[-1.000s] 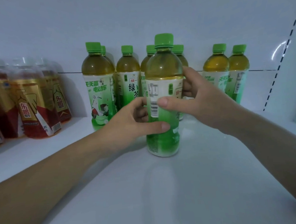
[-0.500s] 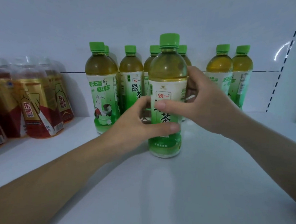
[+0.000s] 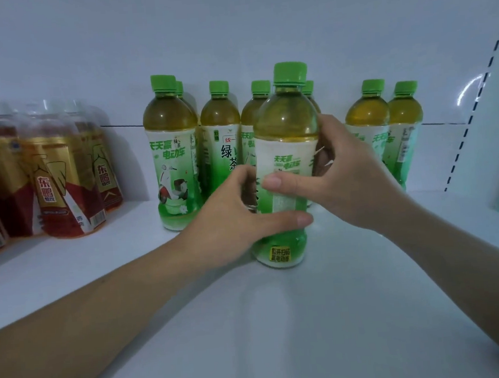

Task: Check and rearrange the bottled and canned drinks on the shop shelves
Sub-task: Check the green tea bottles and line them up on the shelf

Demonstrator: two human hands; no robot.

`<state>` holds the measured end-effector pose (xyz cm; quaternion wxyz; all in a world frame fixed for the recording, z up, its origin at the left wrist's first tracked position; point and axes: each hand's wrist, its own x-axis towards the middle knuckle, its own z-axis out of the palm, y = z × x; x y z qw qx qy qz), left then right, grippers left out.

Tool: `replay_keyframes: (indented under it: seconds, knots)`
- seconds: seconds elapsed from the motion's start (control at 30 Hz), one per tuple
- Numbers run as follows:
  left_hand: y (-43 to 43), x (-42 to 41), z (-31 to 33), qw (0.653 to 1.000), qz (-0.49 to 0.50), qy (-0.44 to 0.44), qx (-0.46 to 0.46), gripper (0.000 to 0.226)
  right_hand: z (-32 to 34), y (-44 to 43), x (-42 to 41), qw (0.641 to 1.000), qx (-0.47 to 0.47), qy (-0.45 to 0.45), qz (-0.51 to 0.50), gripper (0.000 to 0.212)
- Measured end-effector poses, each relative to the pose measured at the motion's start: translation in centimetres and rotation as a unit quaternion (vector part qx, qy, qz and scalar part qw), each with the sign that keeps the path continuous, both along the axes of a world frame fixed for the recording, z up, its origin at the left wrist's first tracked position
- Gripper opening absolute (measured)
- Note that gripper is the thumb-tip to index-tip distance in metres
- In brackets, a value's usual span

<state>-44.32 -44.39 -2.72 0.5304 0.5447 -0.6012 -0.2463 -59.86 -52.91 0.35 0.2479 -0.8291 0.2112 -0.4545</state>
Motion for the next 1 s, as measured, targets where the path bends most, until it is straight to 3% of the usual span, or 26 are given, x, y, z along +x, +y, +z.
replay_keyframes:
  seconds: [0.07,0.2,0.37,0.5,0.57,0.7,0.87,1.0]
  knots:
    - [-0.3,0.4,0.0,0.999,-0.028,0.041,-0.009,0.063,0.1,-0.2,-0.1,1.000,0.015,0.008,0.015,0.068]
    - [0.0,1.4,0.6,0.992,-0.109,0.054,0.016,0.054,-0.1,-0.4,0.1,0.995,0.059,0.038,0.070,0.072]
    - [0.0,1.6,0.4,0.998,-0.052,-0.030,0.010,0.060,-0.1,-0.2,0.1,0.996,0.055,0.024,0.061,0.069]
    - [0.3,1.3,0.5,0.996,-0.048,-0.049,-0.057,0.040,-0.4,-0.7,0.1,0.995,0.040,-0.001,0.091,0.065]
    - [-0.1,1.3,0.2,0.992,-0.019,-0.062,-0.108,0.048,-0.6,-0.6,0.0,0.995,-0.021,-0.014,0.101,0.067]
    - [-0.3,1.6,0.3,0.964,0.039,-0.104,-0.243,0.067,-0.9,-0.9,0.3,0.962,-0.243,-0.023,0.123,0.072]
    - [0.0,1.4,0.9,0.928,0.041,-0.161,-0.334,0.068,-0.8,-1.9,0.5,0.935,-0.311,-0.060,0.158,0.069]
    - [0.0,1.7,0.8,0.921,0.057,-0.194,-0.334,0.063,-0.7,-1.7,0.3,0.935,-0.327,-0.041,0.129,0.068]
